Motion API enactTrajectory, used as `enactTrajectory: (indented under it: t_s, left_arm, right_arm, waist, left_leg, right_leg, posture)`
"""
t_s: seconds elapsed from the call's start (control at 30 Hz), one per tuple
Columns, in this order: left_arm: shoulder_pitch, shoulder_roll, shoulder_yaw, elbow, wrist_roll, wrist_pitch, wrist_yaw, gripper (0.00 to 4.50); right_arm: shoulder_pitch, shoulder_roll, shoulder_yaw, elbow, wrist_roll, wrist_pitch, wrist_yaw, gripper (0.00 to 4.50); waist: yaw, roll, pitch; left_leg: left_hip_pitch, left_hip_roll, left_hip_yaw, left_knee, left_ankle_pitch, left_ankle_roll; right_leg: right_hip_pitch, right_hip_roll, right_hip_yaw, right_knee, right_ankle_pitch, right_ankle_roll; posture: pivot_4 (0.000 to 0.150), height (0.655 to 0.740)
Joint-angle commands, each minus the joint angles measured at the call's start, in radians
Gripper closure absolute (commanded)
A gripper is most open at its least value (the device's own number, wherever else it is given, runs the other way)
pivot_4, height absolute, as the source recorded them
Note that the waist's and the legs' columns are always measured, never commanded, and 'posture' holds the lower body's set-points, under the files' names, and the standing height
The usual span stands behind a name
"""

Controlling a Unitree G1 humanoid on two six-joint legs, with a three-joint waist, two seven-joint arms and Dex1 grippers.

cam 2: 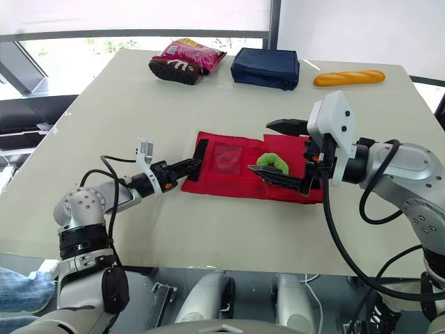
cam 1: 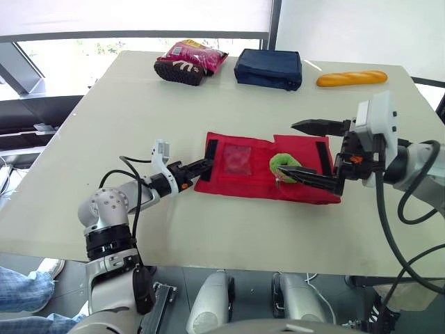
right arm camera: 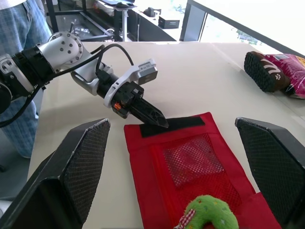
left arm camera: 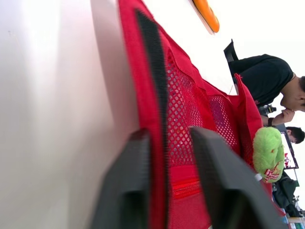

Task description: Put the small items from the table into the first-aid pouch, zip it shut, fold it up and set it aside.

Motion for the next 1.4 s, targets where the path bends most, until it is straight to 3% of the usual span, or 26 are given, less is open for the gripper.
enactTrajectory:
  t_s: [0.03,0.2,0.43,0.57,0.7,0.9,1.13,1.23,1.4]
  left_arm:
    - [-0.015,0.022,0.022,-0.03,-0.033,-0.005,-0.011,4.45]
    - [0.001,0.086,0.0,-0.051,-0.034,-0.004,-0.058,4.45]
    - [-0.007,0.323,-0.109,0.035,0.034,-0.057,-0.266,4.45]
    - [-0.08,0.435,-0.217,0.13,0.109,-0.127,-0.403,4.45]
    - [-0.144,0.482,-0.312,0.179,0.161,-0.188,-0.536,4.5]
    - [-0.218,0.503,-0.365,0.224,0.192,-0.269,-0.705,4.5]
    - [-0.262,0.471,-0.296,0.153,0.108,-0.302,-0.831,4.5]
    - [-0.299,0.422,-0.261,0.081,0.019,-0.242,-0.825,4.5]
    - [-0.336,0.324,-0.295,0.003,-0.021,-0.18,-0.756,4.5]
  right_arm:
    - [-0.015,0.005,-0.011,-0.028,0.003,-0.009,-0.003,0.0]
    - [-0.007,0.018,0.0,-0.025,-0.015,-0.017,0.0,0.0]
    - [0.016,0.038,0.031,0.02,-0.085,-0.063,0.035,0.0]
    - [0.034,0.057,0.119,0.137,-0.235,-0.161,0.086,0.0]
    - [0.004,0.092,0.236,0.307,-0.416,-0.302,0.146,1.23]
    - [-0.052,0.199,0.345,0.527,-0.569,-0.429,0.21,4.25]
    - [-0.062,0.23,0.453,0.656,-0.74,-0.424,0.227,4.39]
    - [-0.067,0.255,0.473,0.667,-0.786,-0.397,0.213,4.39]
    - [-0.077,0.299,0.483,0.695,-0.838,-0.378,0.196,4.39]
  waist:
    - [0.0,0.0,0.0]
    - [-0.003,0.0,0.0]
    - [-0.018,0.0,0.0]
    - [-0.02,-0.002,0.0]
    - [-0.023,-0.002,0.0]
    - [-0.026,-0.002,0.001]
    - [-0.026,-0.002,0.001]
    - [-0.025,-0.003,0.0]
    - [-0.031,-0.003,0.0]
  left_leg:
    - [0.0,0.0,0.0,0.0,0.0,0.0]
    - [0.0,0.0,0.0,0.0,0.0,0.0]
    - [0.0,0.001,0.0,0.0,0.0,0.0]
    - [0.0,0.001,0.001,0.0,0.0,0.0]
    - [0.0,0.0,0.001,0.0,0.0,0.0]
    - [-0.002,0.001,0.002,0.0,0.0,0.0]
    - [-0.002,0.0,0.002,0.0,0.0,0.0]
    - [-0.002,0.0,0.001,0.0,0.0,0.0]
    - [0.0,0.0,0.001,0.001,0.0,0.0]
  right_leg:
    - [0.0,0.0,0.0,0.0,0.0,0.0]
    - [0.0,0.0,0.0,0.0,0.0,-0.001]
    - [-0.001,0.001,0.0,0.0,-0.002,-0.003]
    - [-0.001,0.001,0.0,0.0,-0.002,-0.003]
    - [-0.001,0.001,0.0,0.0,-0.002,-0.003]
    - [-0.003,0.001,0.0,0.0,-0.002,-0.003]
    - [-0.003,0.001,0.001,0.0,-0.001,-0.001]
    - [-0.002,0.001,0.0,0.0,-0.001,-0.001]
    - [-0.002,0.001,0.001,0.004,0.0,0.0]
  posture:
    - [0.15,0.7164]
    - [0.15,0.7164]
    - [0.15,0.7164]
    - [0.15,0.7164]
    - [0.15,0.7164]
    - [0.15,0.7164]
    - [0.15,0.7164]
    - [0.15,0.7164]
    - [0.15,0.7164]
